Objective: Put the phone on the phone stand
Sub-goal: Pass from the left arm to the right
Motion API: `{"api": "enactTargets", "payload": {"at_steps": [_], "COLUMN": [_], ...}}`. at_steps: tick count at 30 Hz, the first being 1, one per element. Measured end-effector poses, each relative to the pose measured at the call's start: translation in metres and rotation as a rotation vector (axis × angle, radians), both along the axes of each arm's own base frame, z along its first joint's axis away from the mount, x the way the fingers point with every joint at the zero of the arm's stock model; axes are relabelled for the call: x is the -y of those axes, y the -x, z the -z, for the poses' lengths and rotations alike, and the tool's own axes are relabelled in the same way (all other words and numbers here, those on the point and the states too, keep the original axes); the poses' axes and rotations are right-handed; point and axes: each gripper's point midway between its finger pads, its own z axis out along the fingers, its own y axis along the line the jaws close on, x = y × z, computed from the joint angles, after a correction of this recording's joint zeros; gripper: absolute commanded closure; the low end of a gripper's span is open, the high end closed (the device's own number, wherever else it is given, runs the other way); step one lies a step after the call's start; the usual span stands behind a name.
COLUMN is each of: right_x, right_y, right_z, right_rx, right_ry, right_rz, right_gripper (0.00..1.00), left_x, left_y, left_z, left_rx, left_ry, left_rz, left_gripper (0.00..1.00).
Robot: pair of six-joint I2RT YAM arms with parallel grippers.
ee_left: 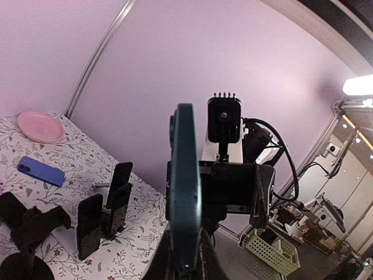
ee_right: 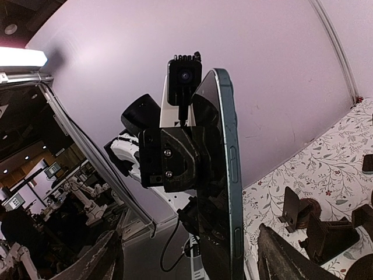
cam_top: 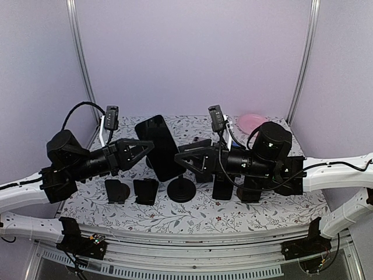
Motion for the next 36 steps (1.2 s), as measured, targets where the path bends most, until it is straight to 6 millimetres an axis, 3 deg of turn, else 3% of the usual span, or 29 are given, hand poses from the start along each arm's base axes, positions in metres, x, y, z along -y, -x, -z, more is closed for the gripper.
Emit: {"api": "enactTargets", "payload": {"at_steps": [7,26,33,36], "right_x": [-0.002,-0.008,-0.010,-0.010], "right_y": [0.011,0.012,0.015,0.015], "right_z": [0.000,0.004,0.019,0.021], "right_rx": [0.003,-0.018,-0.046,-0.054], "right_ry": [-0.014,-0.041,-0.016,-0.010], "right_rz": [-0.018,-0.013,-0.023,-0.020], "right_gripper": [0.28,0.45,0.72,0.93], "left_x": [-0.002,-0.002,-0.001,-0.001], "left_y": [-0.001,0.002,0.005,0.008], "left_z": [-0.002,-0.007,-0.004,-0.004], "left_rx": [0.002,0.014,0.008,0.007], "left_ry": [0.006,0.025,0.019,0.022], "left_rz": [-0.009,0.007,0.031,0.046], "left_gripper": [1.00,1.00,1.00,1.00]}}
